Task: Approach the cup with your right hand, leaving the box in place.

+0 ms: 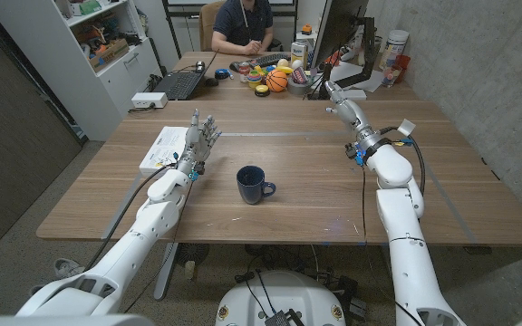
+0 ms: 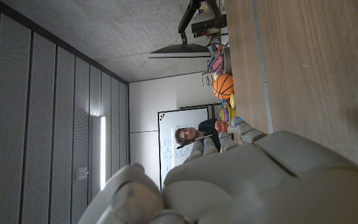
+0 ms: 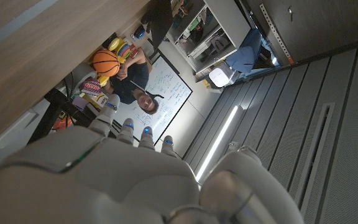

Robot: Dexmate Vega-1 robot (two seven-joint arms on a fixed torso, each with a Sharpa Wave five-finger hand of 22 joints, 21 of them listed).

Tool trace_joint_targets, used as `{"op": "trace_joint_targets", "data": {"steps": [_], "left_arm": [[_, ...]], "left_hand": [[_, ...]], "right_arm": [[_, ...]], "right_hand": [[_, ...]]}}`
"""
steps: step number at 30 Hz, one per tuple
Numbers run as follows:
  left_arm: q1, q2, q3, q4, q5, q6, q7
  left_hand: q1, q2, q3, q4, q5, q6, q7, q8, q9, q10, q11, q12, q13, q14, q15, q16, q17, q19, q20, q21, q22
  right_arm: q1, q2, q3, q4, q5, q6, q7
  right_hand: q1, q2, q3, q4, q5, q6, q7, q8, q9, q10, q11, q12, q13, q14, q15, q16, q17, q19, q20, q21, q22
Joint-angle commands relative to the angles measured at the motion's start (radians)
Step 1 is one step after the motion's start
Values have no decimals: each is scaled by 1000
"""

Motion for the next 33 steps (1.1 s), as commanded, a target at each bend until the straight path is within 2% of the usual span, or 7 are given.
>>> {"op": "trace_joint_targets", "data": {"steps": [1,3,7,11,24,29,33], "left_arm": [[16,-5,-12,-21,6,4,1],[21,-6,-14,-27,8,3,6],[25,-3,-16,-33,13,4,11],[28,-4,-18,-35,12,4,9],[30,9,-25,-44,22,-1,6],[37,6,-30,-48,14,-5,5],[42,6,-30,-47,11,-3,1]], "left_hand": [[0,117,-1,8,4,-109,0,4,2,-86,-1,4,4,-61,0,6,5,-8,-1,6,4],[0,117,-1,8,3,-110,0,4,2,-86,-1,4,4,-61,1,6,5,-9,0,6,4],[0,117,-1,8,3,-110,0,4,2,-85,-2,4,4,-61,1,6,5,-8,0,6,4],[0,116,-2,8,3,-109,0,5,2,-85,-1,4,4,-61,1,6,5,-8,0,7,4],[0,116,-2,8,3,-109,0,4,2,-86,0,4,4,-62,1,6,5,-9,1,7,4],[0,116,-2,8,3,-110,0,4,2,-86,-1,4,4,-62,1,6,5,-9,1,7,4],[0,117,-2,8,2,-110,-1,4,2,-86,0,4,4,-61,1,6,5,-8,0,7,4]], "right_arm": [[-29,16,-22,-23,-148,148,-53],[-43,12,-34,-40,-193,184,-74],[-53,5,-54,-57,-247,223,-83],[-58,-2,-70,-66,-284,250,-82],[-47,-37,-126,-91,-401,291,-51],[-46,-58,-160,-101,-462,297,-37],[-46,-83,-190,-106,-523,317,-45]], "right_hand": [[21,3,-6,-2,11,35,-10,10,1,28,8,8,0,25,-1,10,1,26,3,-5,1],[30,3,-8,-7,14,56,-5,15,0,46,12,11,0,40,-6,11,0,41,3,-7,1],[43,4,-8,-12,17,75,-14,18,0,59,4,11,-1,54,-16,13,0,58,3,-9,1],[52,2,-10,-17,20,77,-15,15,-1,66,13,9,-1,72,-14,16,0,75,3,-9,2],[60,-2,-15,-22,23,79,-17,10,-1,75,16,7,-2,88,-15,17,-1,104,3,-9,2],[65,-8,-24,-25,25,60,-58,-5,-2,65,5,-4,-2,89,-15,10,-1,137,3,-10,1],[68,-13,-31,-27,26,54,-64,-11,-2,57,-6,-9,-2,84,-16,4,-1,152,4,-13,1]]}}
